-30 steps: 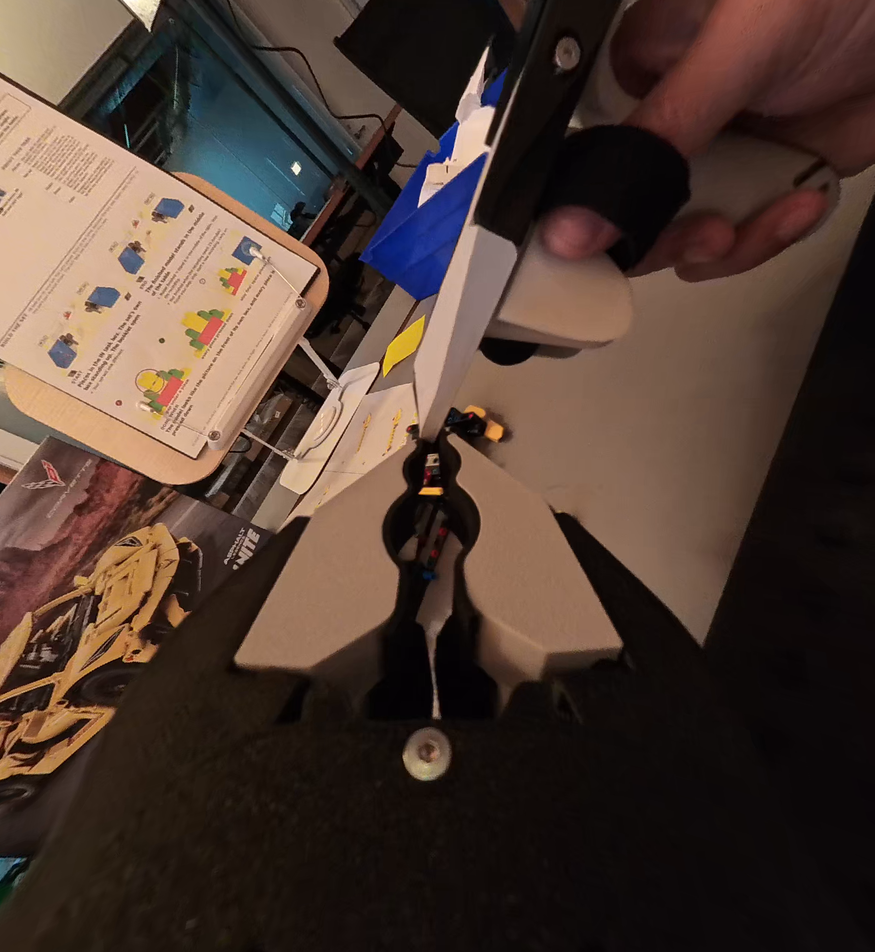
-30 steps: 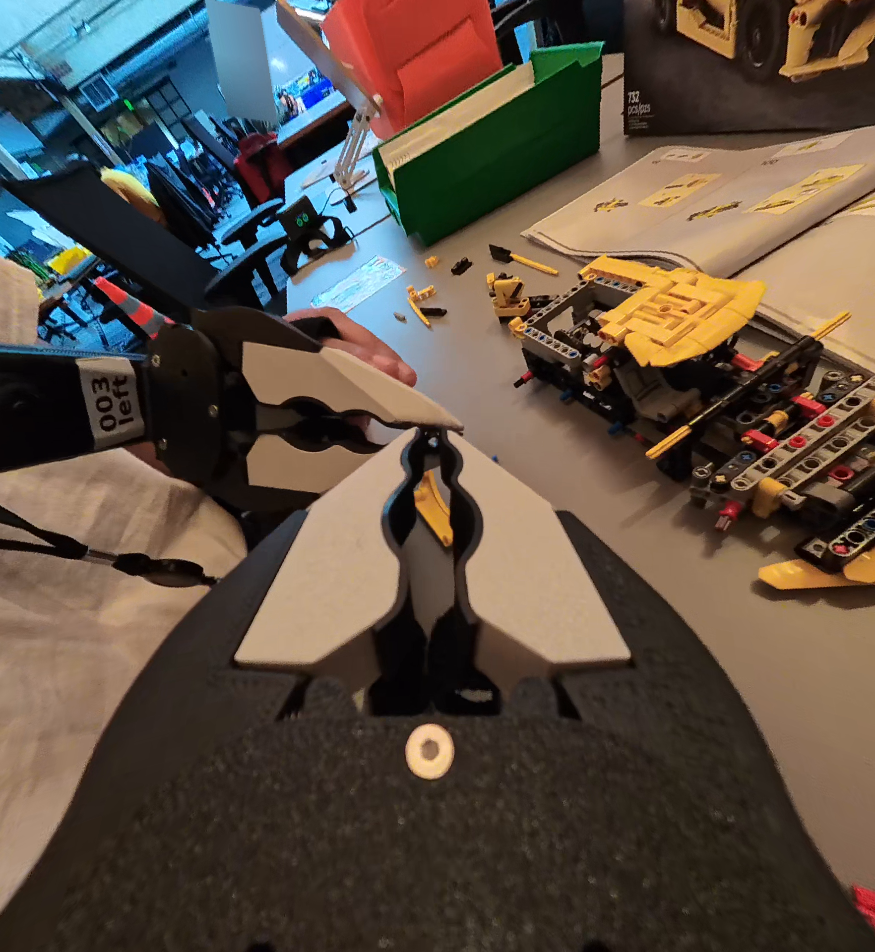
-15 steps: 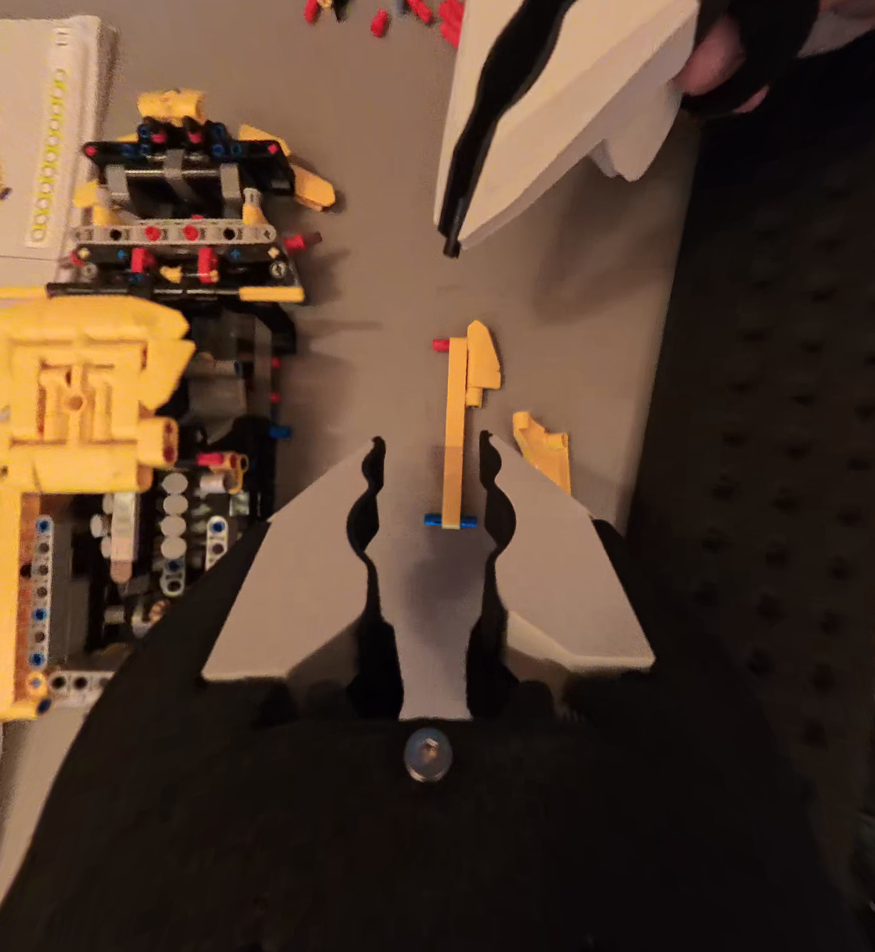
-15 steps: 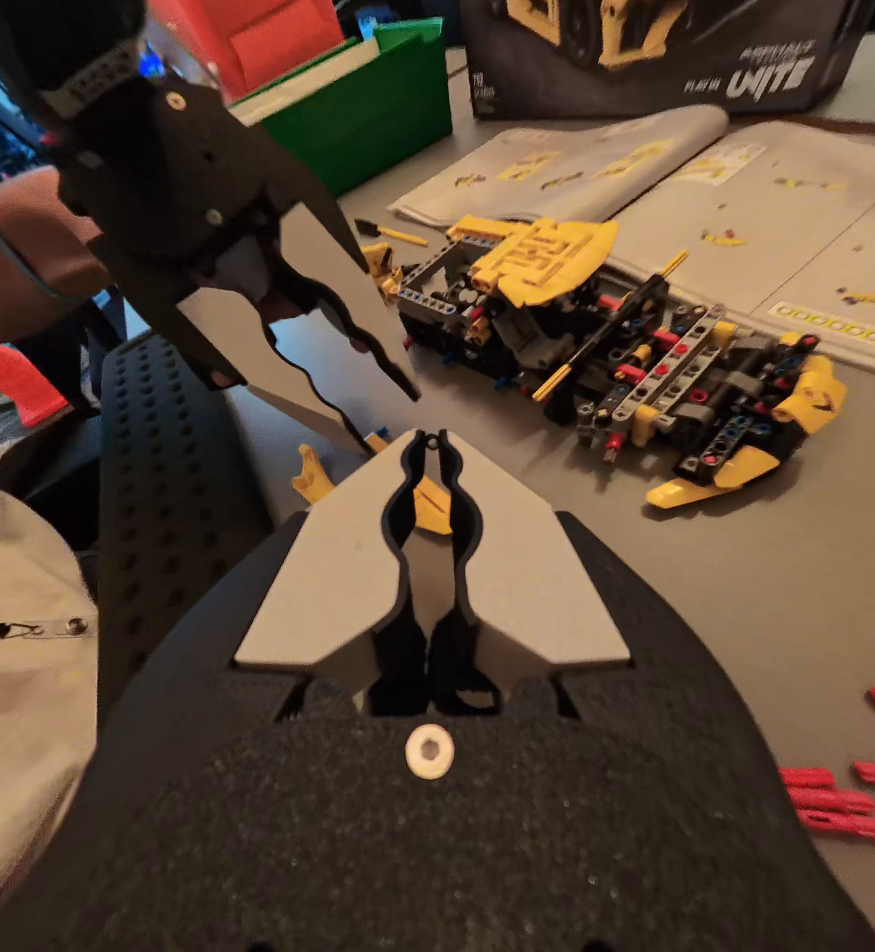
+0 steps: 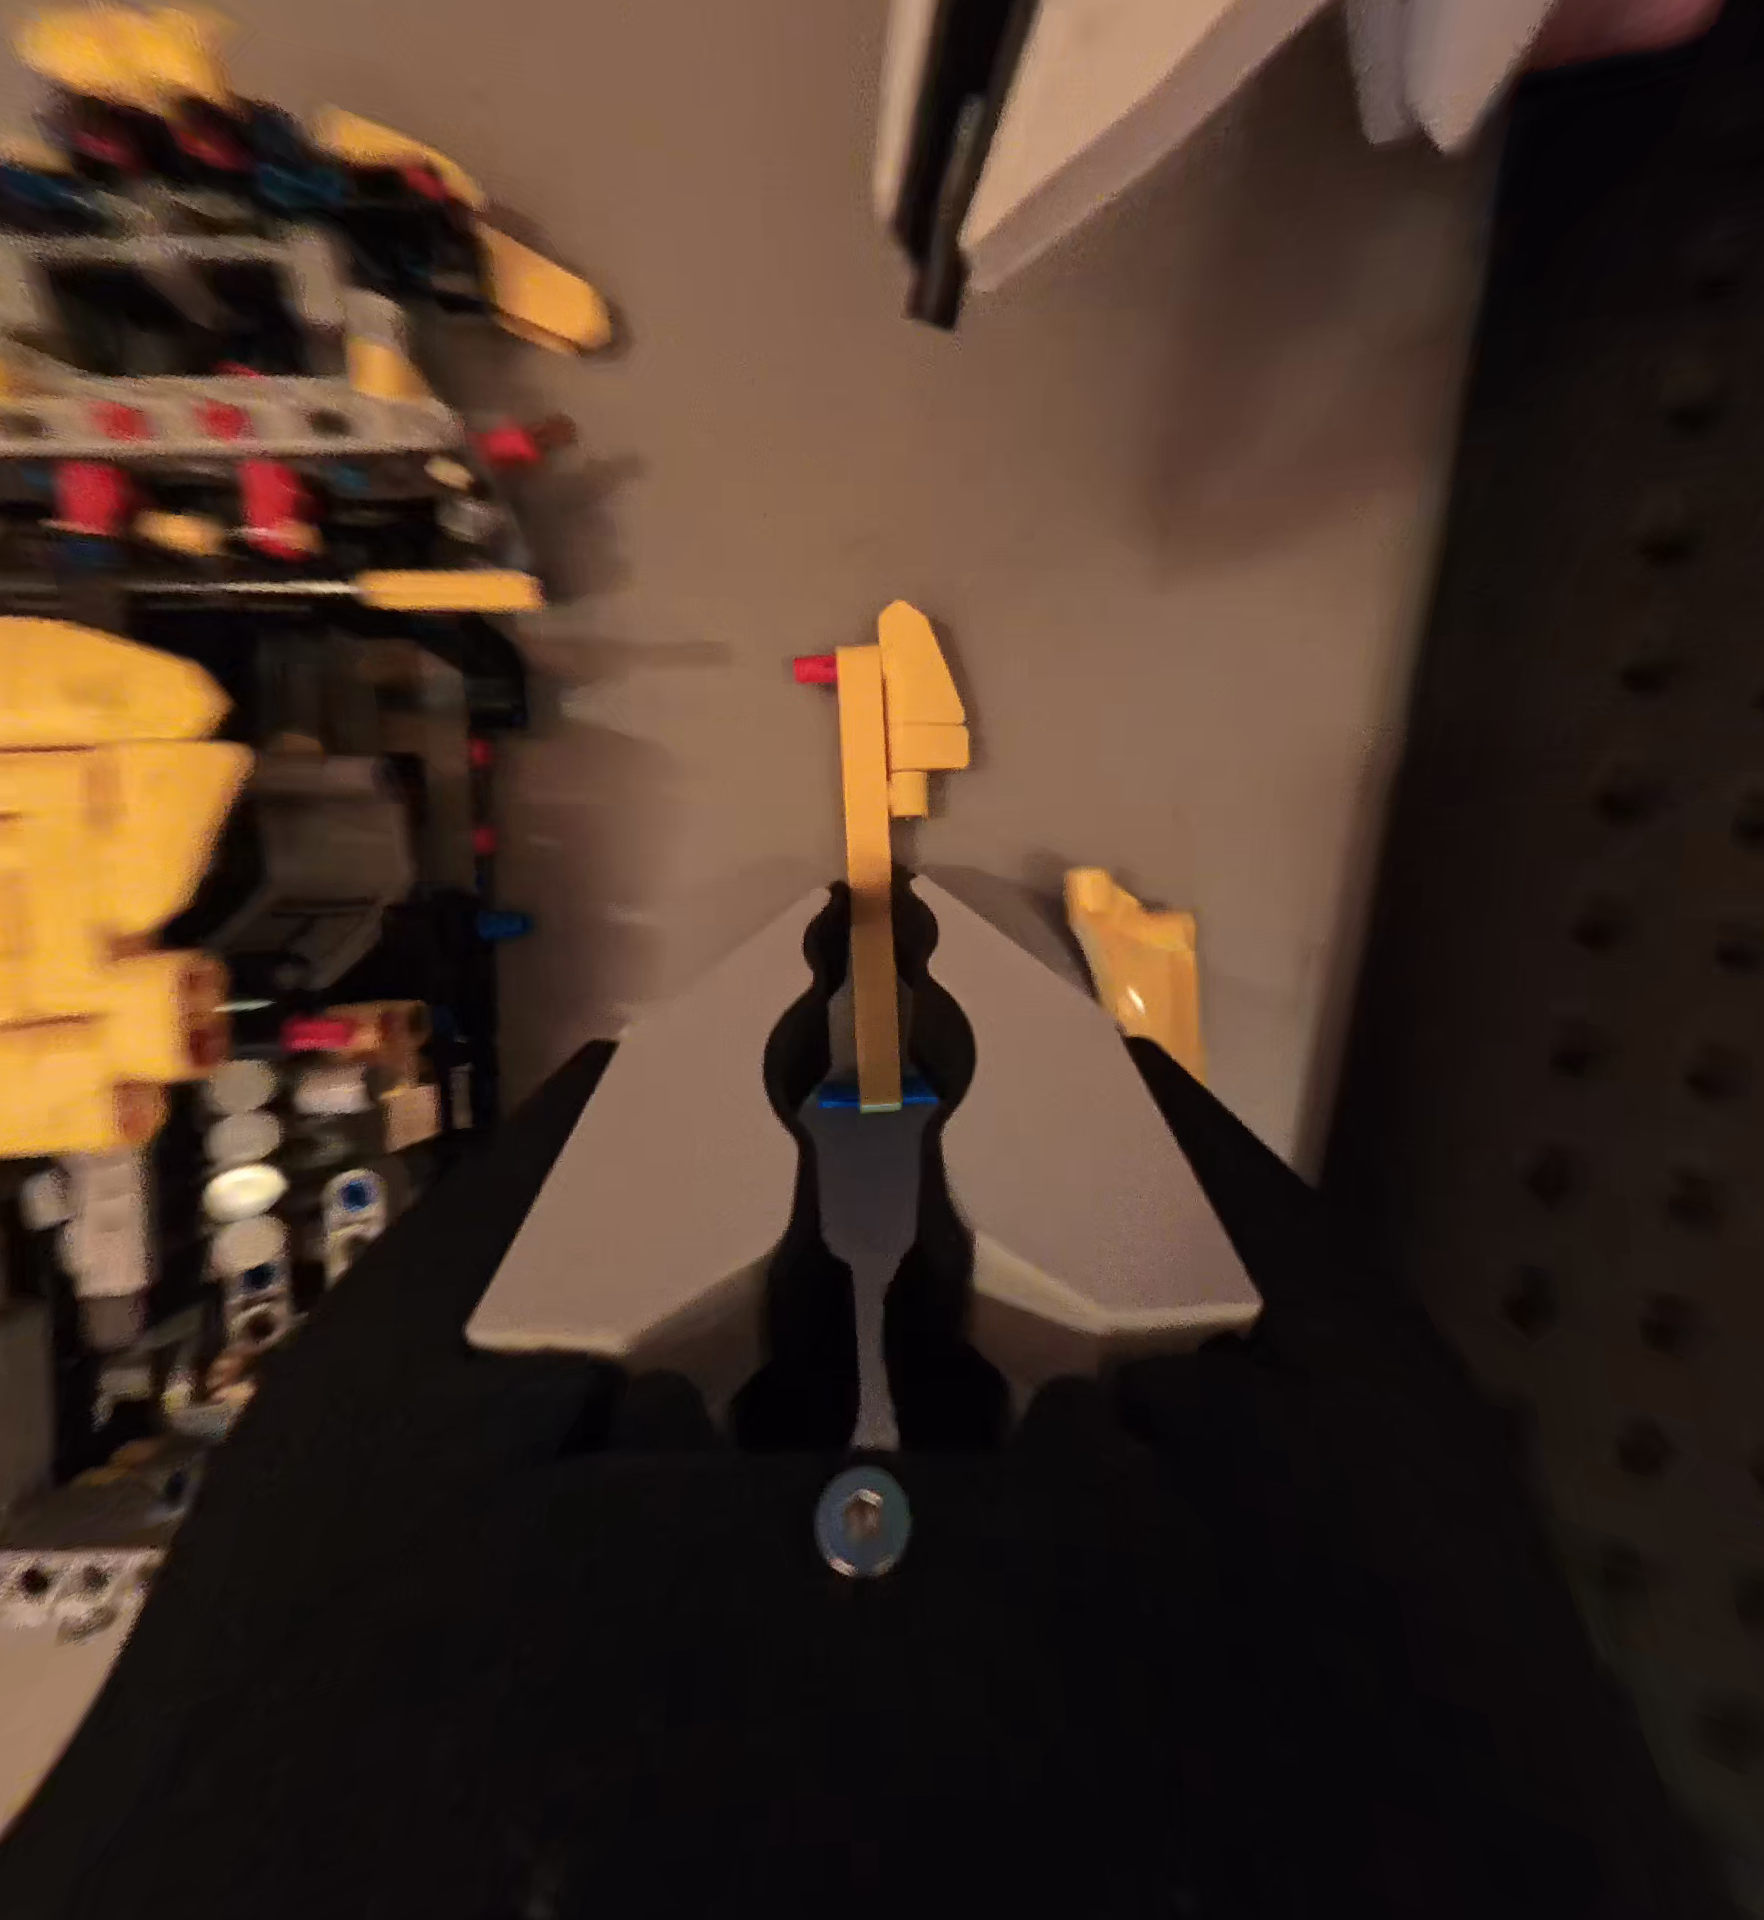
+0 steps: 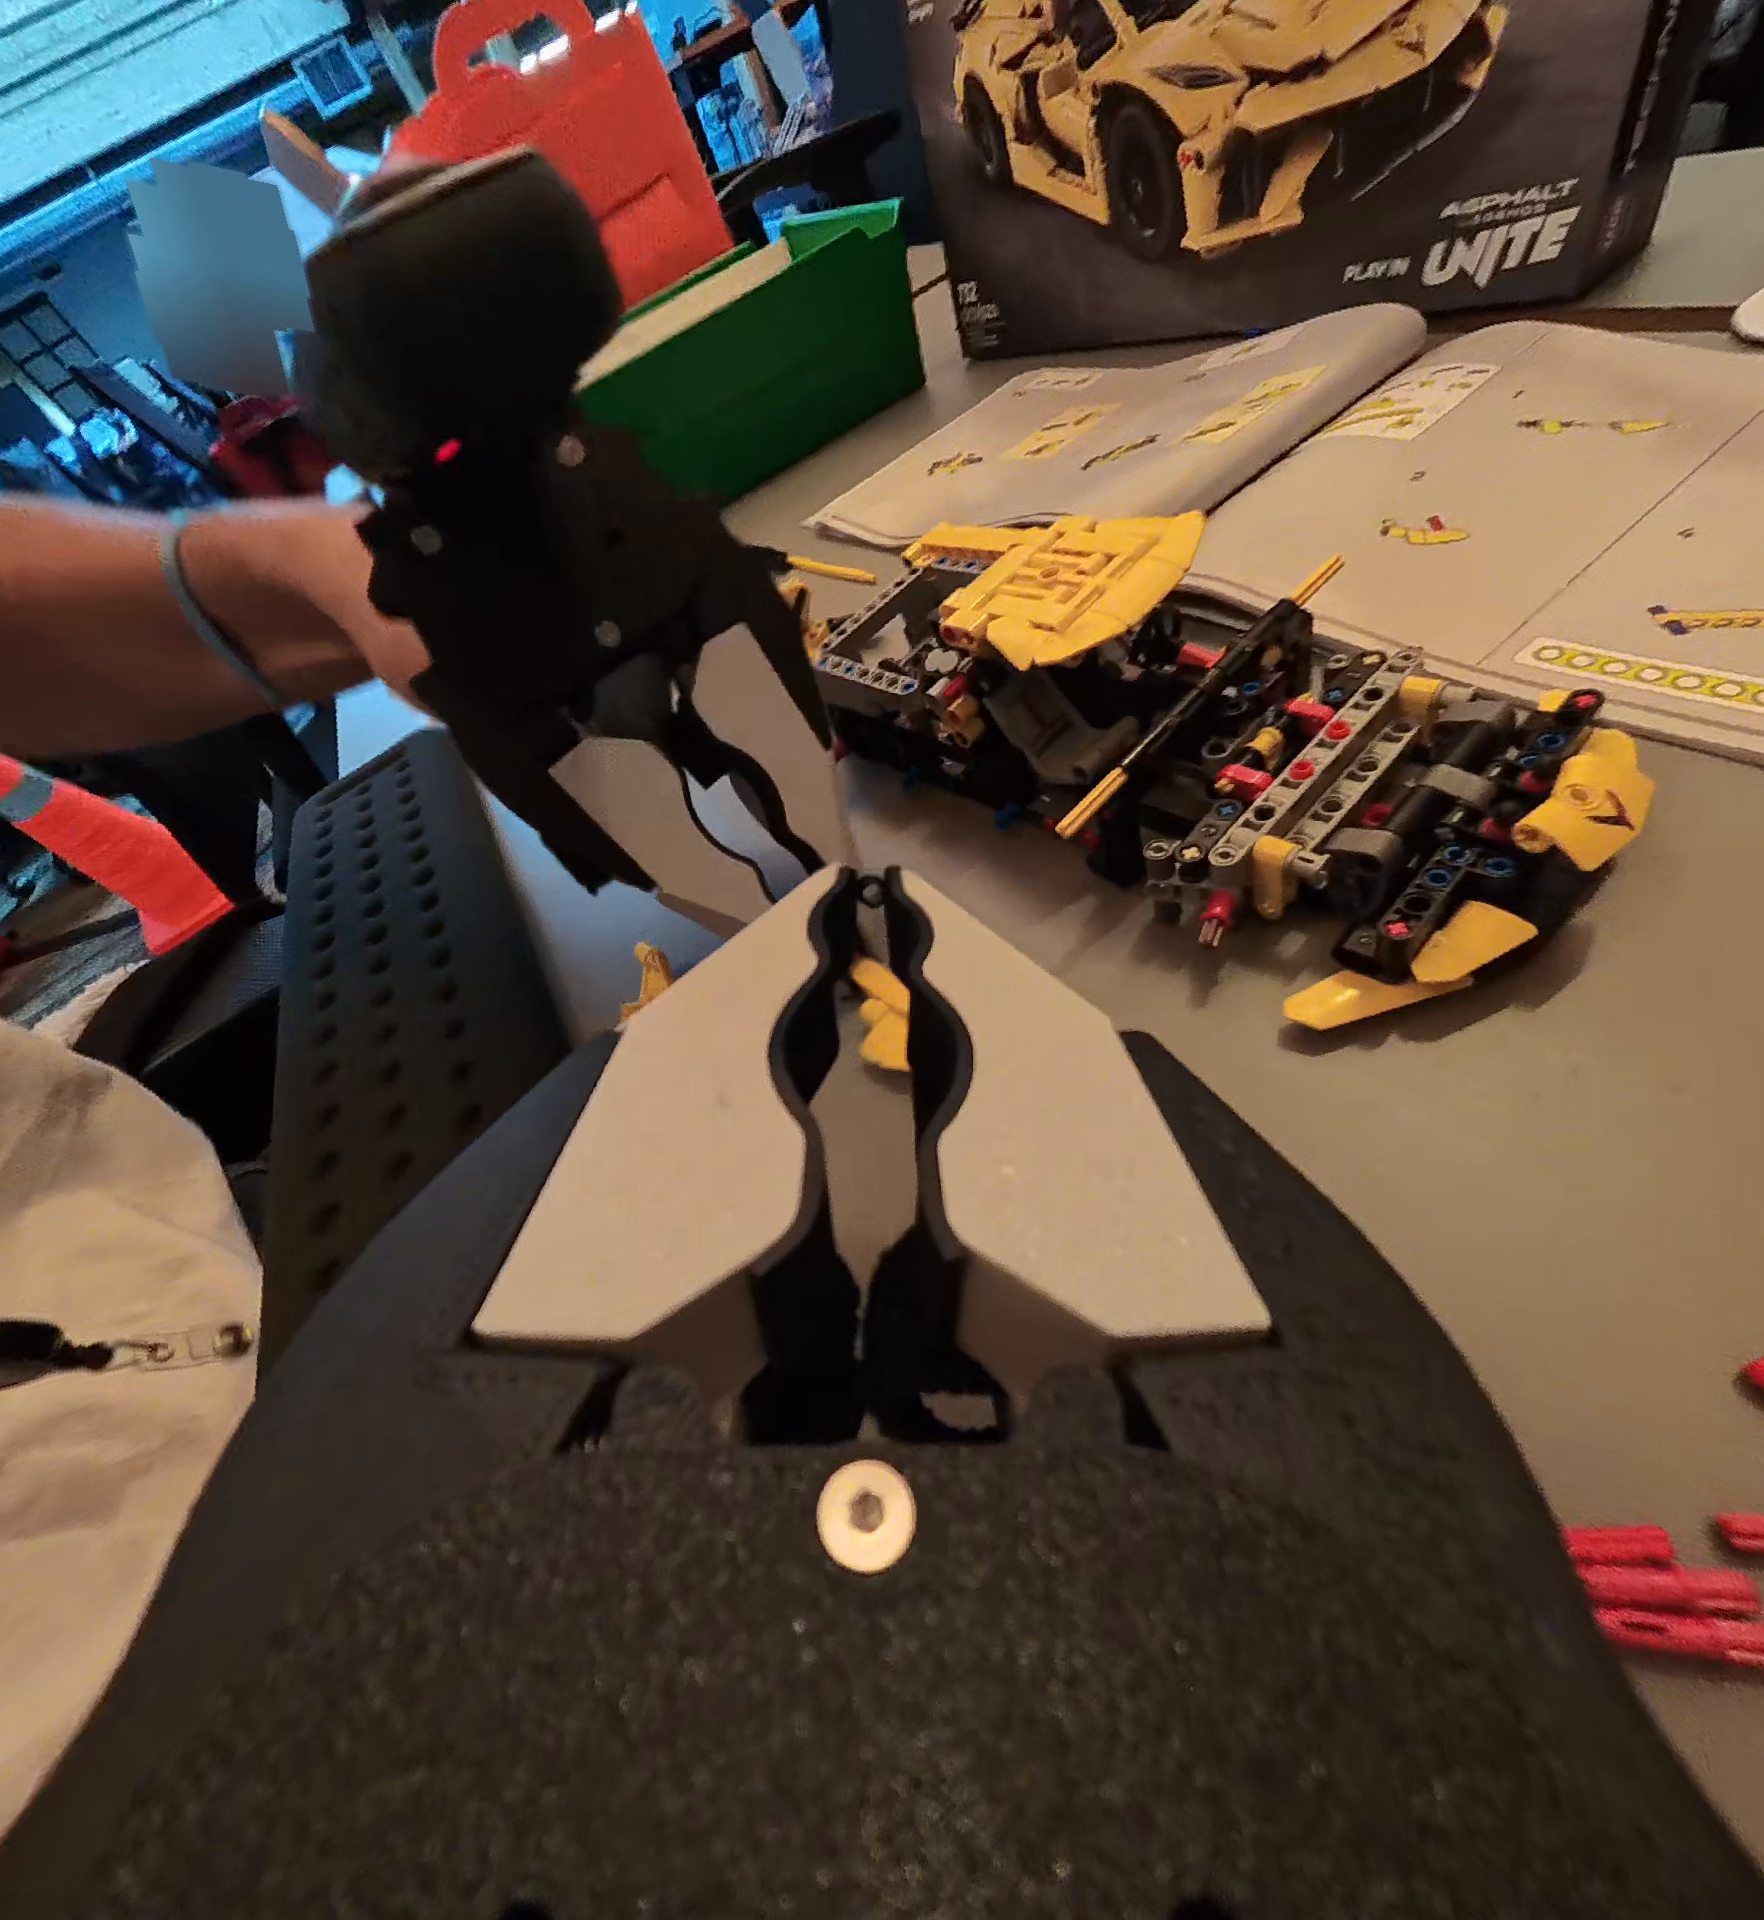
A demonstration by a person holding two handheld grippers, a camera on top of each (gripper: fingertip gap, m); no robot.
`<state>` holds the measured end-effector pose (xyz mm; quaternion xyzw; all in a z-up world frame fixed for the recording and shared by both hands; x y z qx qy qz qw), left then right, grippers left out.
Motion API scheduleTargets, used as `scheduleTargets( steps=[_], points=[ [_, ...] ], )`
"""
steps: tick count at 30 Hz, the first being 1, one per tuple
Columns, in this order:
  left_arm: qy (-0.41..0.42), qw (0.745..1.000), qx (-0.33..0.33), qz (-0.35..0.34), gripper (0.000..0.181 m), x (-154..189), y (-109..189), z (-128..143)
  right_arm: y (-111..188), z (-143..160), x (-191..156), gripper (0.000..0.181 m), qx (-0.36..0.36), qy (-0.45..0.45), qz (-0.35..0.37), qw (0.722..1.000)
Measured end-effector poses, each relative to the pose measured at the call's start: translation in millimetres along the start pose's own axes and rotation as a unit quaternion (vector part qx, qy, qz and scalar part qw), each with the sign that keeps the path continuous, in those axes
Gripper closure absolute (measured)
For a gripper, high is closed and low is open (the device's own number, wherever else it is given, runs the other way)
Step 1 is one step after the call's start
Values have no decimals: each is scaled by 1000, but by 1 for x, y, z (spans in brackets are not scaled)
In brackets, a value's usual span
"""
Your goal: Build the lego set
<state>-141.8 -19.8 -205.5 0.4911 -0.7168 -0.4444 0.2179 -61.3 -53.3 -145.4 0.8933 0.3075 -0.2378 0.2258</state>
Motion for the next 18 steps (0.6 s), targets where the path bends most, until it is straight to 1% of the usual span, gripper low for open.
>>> scheduleTargets(
  steps=[1, 2, 3, 5, 6, 7, 9, 11, 12, 13, 16, 18],
  points=[
    [12, 998, 33, -43, 174, -7, 3, -5, 3, -4, 1, 178, 15, -5, 5, 1000],
    [44, 992, 97, -69, 174, -12, 11, -17, 7, -11, 2, 178, 43, -9, 17, 999],
    [93, 978, 166, -82, 174, -16, 22, -29, 12, -19, 1, 177, 76, -17, 29, 997],
    [184, 939, 265, -120, 174, -25, 40, -43, 14, -30, -5, 178, 131, -44, 41, 990],
    [204, 919, 308, -139, 174, -25, 47, -49, 11, -31, -8, 178, 150, -54, 51, 986],
    [214, 902, 335, -166, 174, -25, 50, -53, 5, -31, -12, 178, 161, -65, 50, 983],
    [228, 879, 358, -218, 174, -25, 51, -55, -6, -29, -16, 178, 186, -91, 54, 977],
    [255, 855, 384, -238, 174, -25, 53, -56, -9, -31, -18, 178, 207, -96, 66, 971],
    [265, 843, 399, -244, 174, -26, 56, -58, -10, -32, -17, 178, 208, -85, 83, 971],
    [263, 837, 412, -248, 174, -26, 61, -60, -11, -31, -17, 178, 202, -75, 93, 972],
    [252, 840, 411, -250, 174, -24, 61, -65, -13, -32, -20, 178, 207, -80, 78, 972],
    [260, 837, 415, -246, 174, -23, 59, -65, -13, -32, -20, 178, 206, -85, 71, 972]
  ],
)
Point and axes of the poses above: each gripper's, where its closed fingertips meet, y back along the fingers, z out of its underside, x = y × z across the jaws, the point moved 3 cm from there along y, back along the fingers, and after that the axes turned 15 degrees about -y, right-handed, at the moved point
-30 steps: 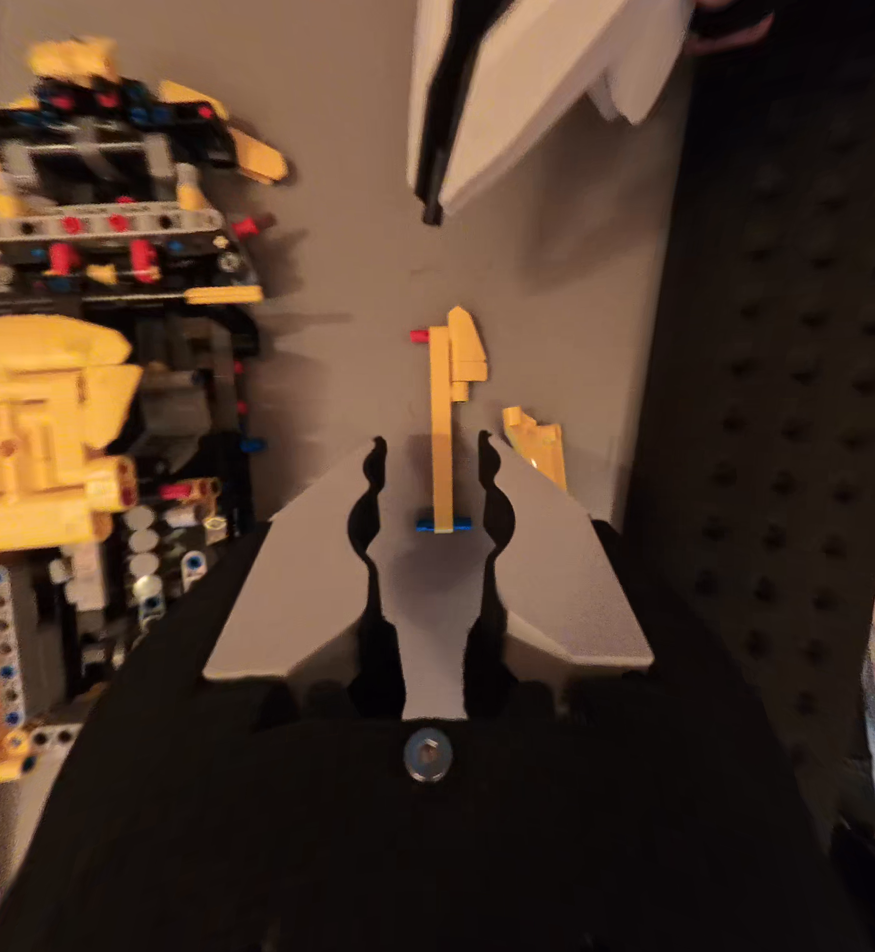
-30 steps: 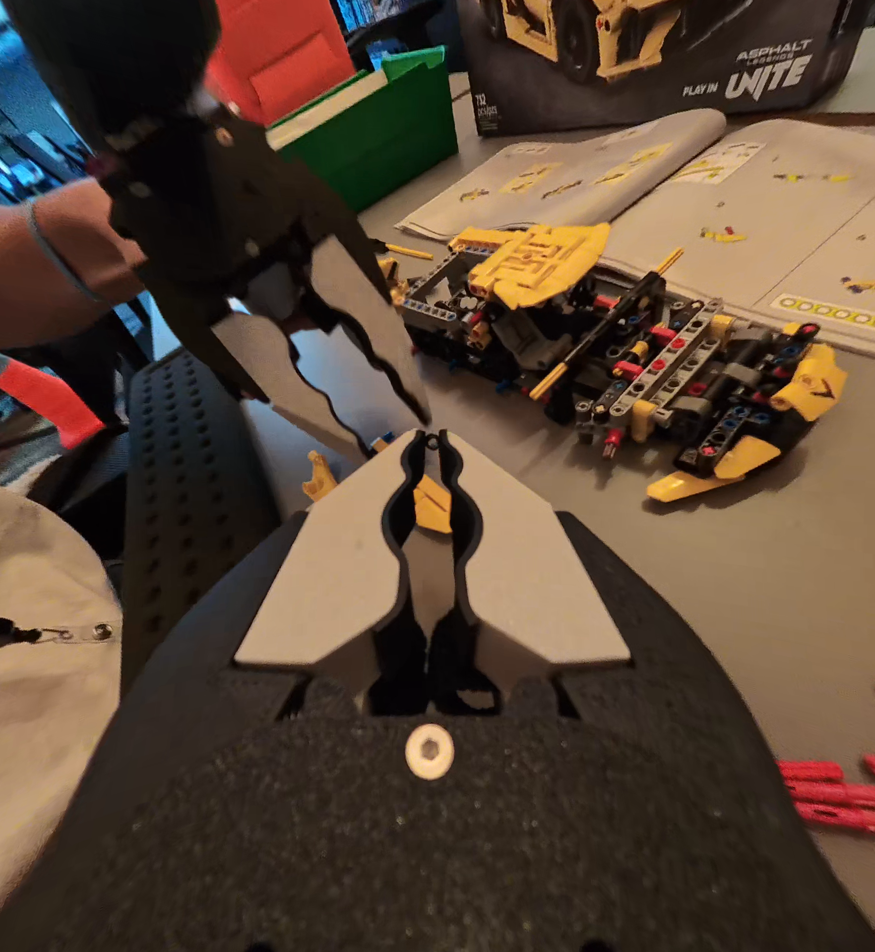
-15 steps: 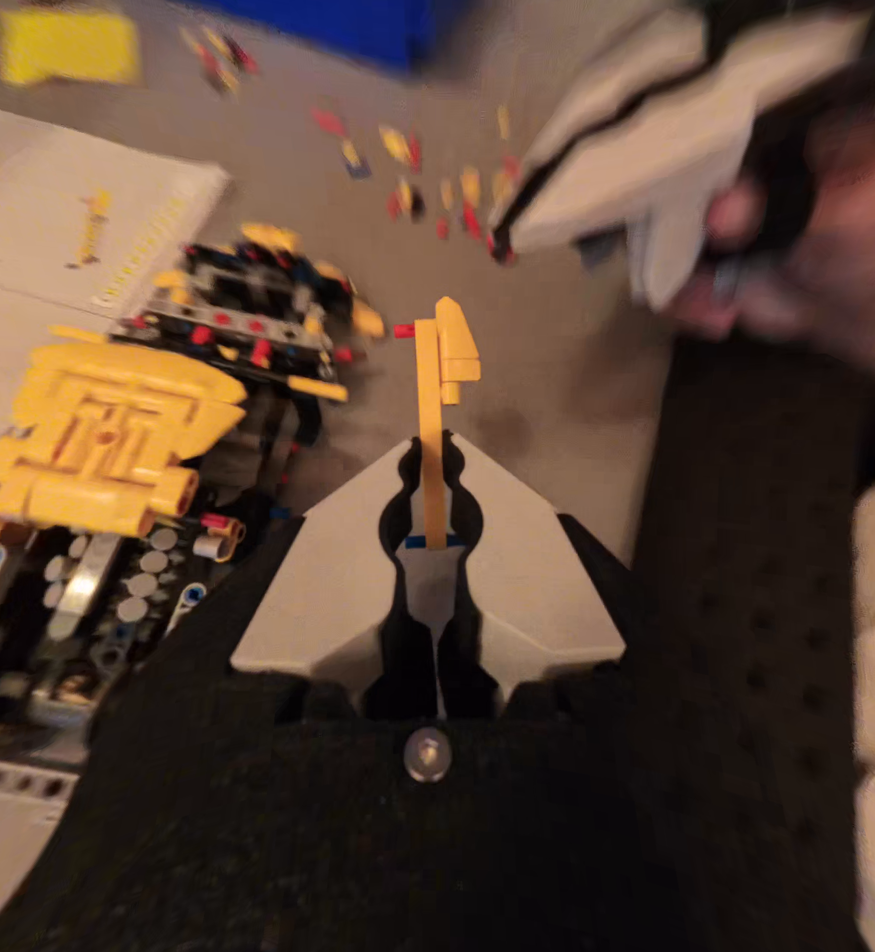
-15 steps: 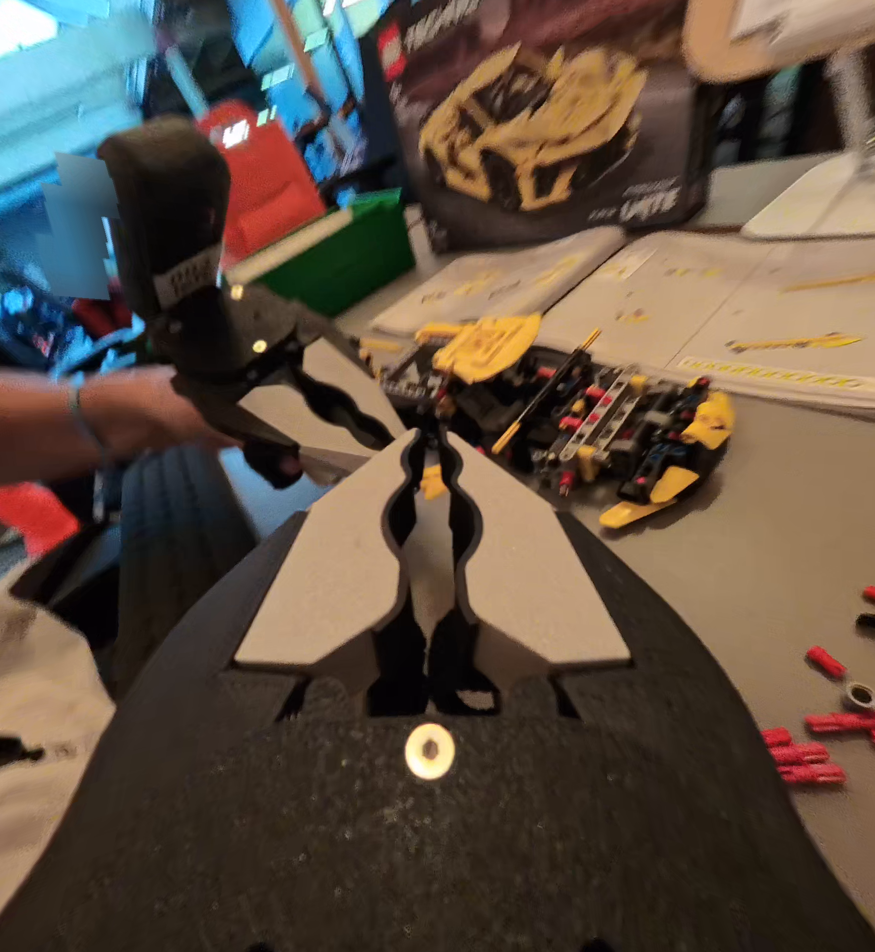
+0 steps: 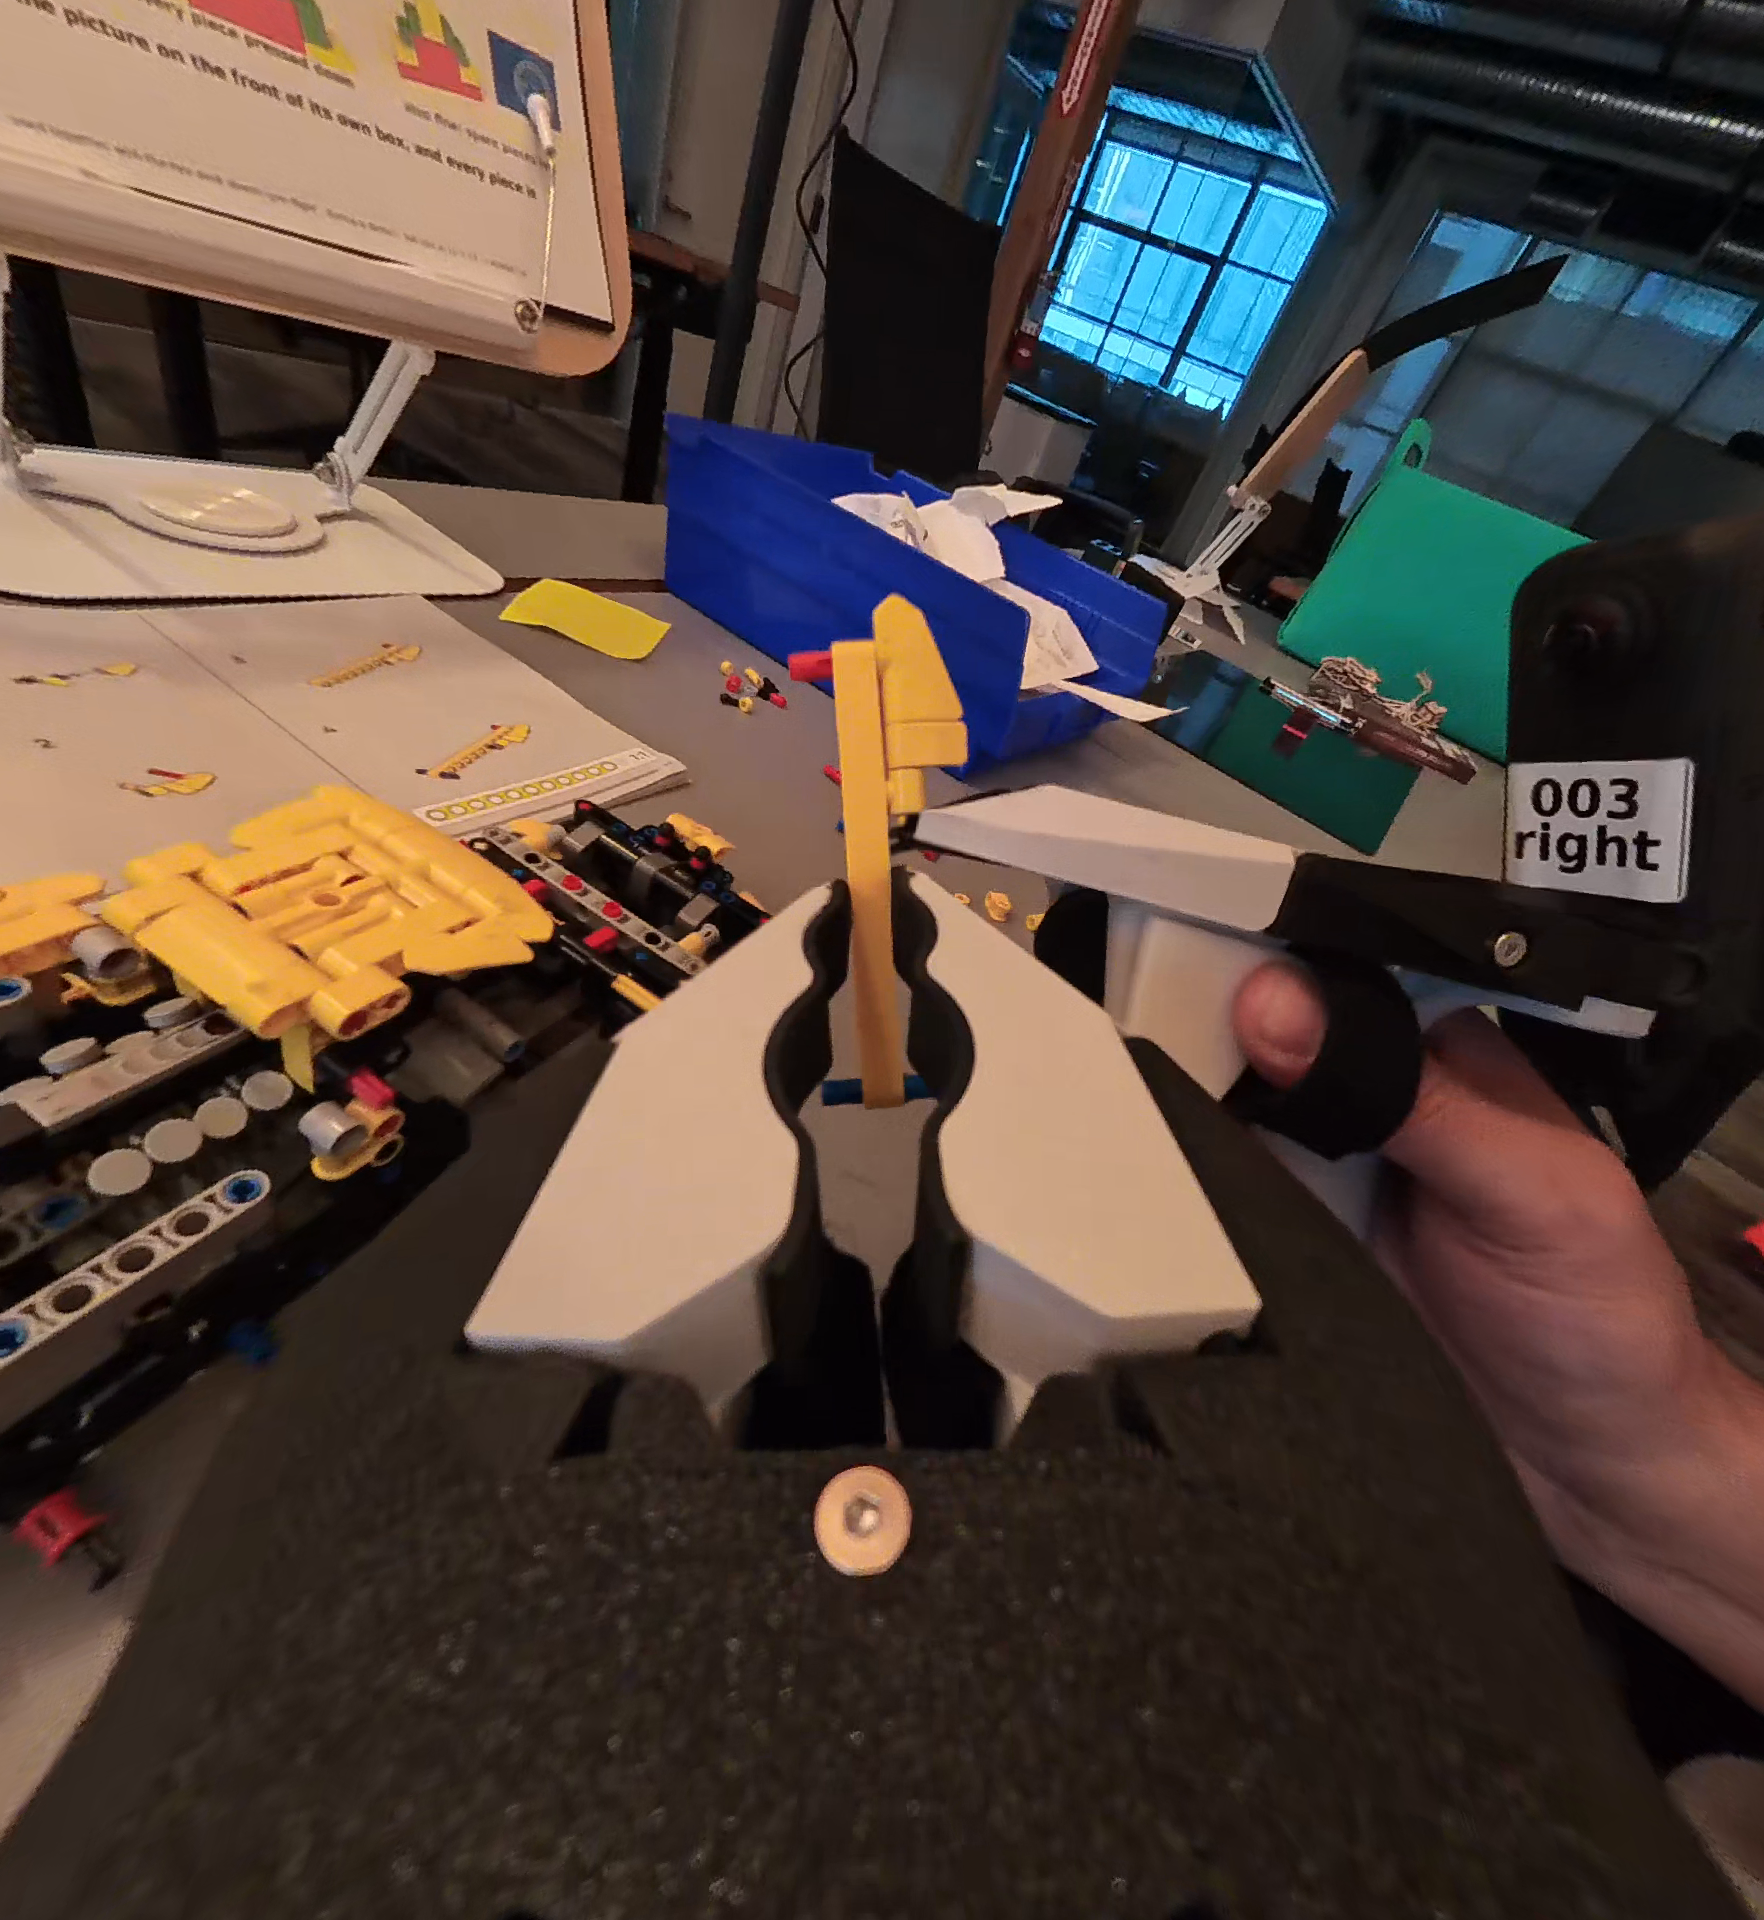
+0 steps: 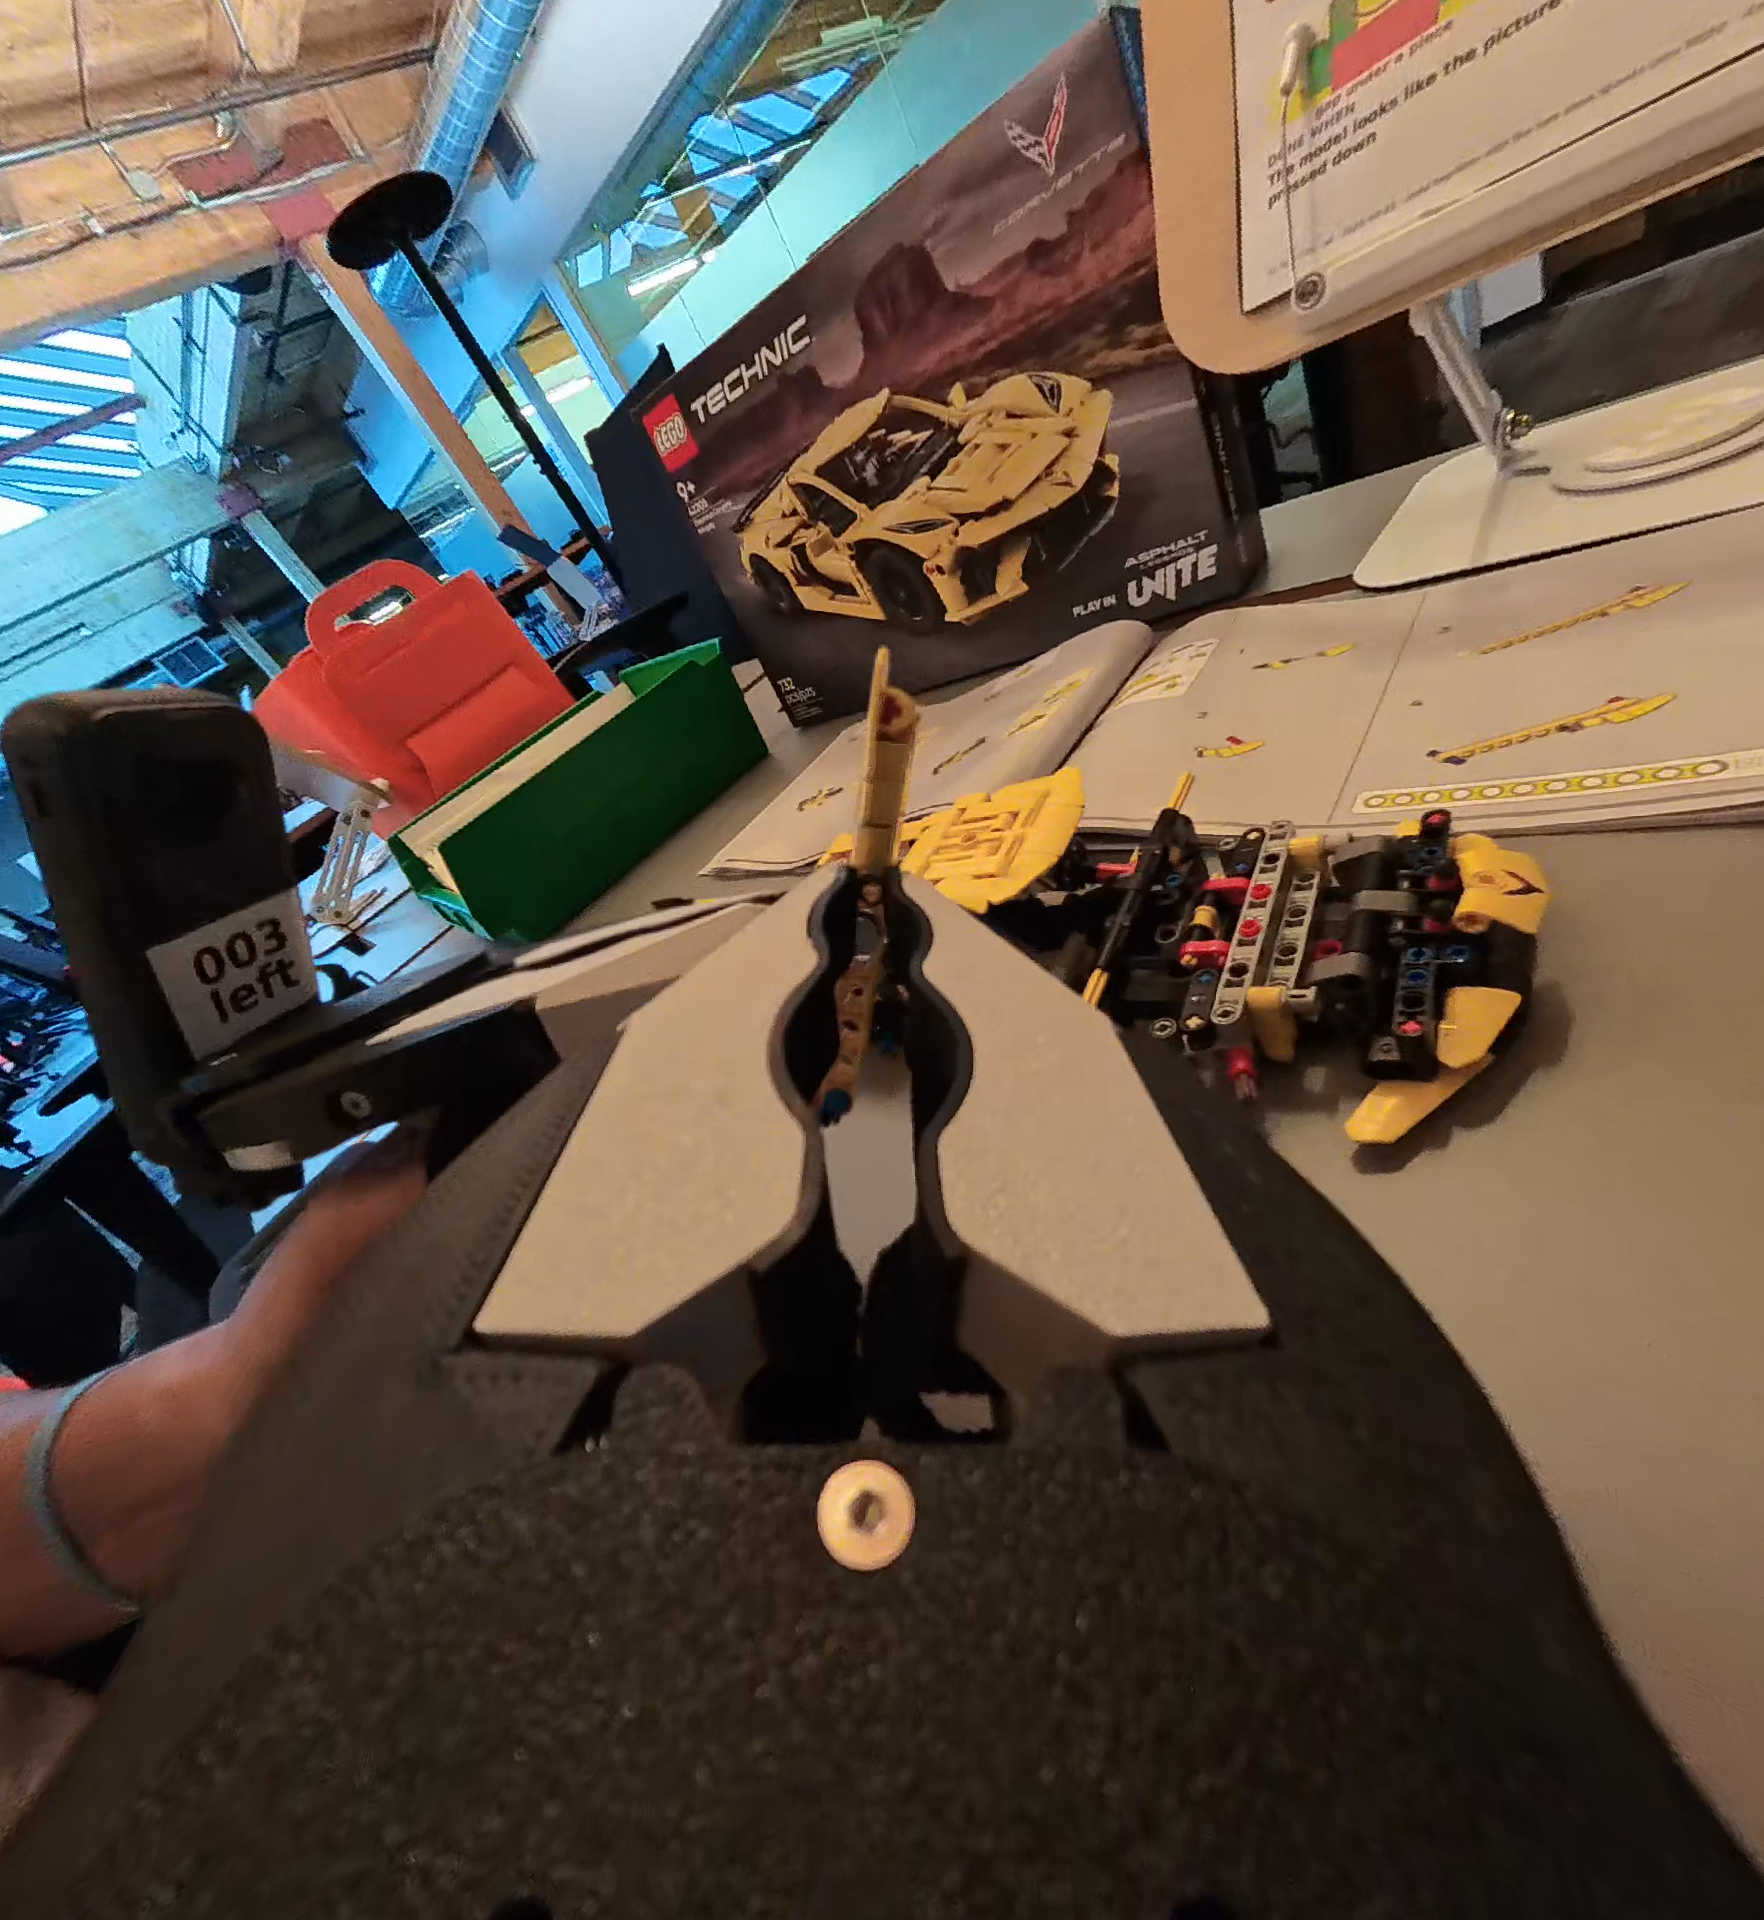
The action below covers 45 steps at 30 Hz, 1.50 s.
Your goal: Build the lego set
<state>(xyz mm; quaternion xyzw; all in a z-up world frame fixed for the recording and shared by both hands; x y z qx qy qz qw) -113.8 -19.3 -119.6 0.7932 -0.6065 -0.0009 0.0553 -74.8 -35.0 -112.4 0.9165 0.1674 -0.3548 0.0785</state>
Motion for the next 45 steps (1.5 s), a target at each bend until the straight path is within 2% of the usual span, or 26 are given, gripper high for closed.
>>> scheduleTargets(
  steps=[6, 9, 14, 23, 30, 33, 35, 40, 44, 45],
  points=[
    [-22, 1000, -3, -12, 174, 0, 0, 1, -1, 1, -1, 177, 1, 23, 15, 1000],
    [-72, 997, -3, -33, 174, 4, 1, -1, 1, 0, -4, 178, 12, 56, 32, 998],
    [-59, 998, 8, -26, 174, 6, 1, -2, 1, -1, -6, 178, 18, 82, 44, 995],
    [-187, 982, -21, -21, 175, 8, 4, 1, 2, 3, -2, 177, -33, 11, -18, 999],
    [-198, 980, -24, -17, 175, 10, 2, 2, 4, 3, 0, 177, -41, 6, -22, 999],
    [-222, 974, -30, -19, 175, 11, 2, 2, 4, 3, 5, 178, -50, -71, -61, 994],
    [-214, 976, -35, -12, 175, 11, 1, 4, 3, 4, 8, 178, -52, -86, -66, 993],
    [-177, 983, -39, -2, 175, 8, 3, 6, 2, 6, 6, 178, -54, -1, -27, 998],
    [-92, 995, -36, 9, 175, 5, 9, 3, -1, 9, -1, 177, -39, 106, 6, 994],
    [-74, 997, -33, 11, 175, 5, 11, 2, -1, 9, -3, 177, -39, 105, 4, 994]
  ],
)
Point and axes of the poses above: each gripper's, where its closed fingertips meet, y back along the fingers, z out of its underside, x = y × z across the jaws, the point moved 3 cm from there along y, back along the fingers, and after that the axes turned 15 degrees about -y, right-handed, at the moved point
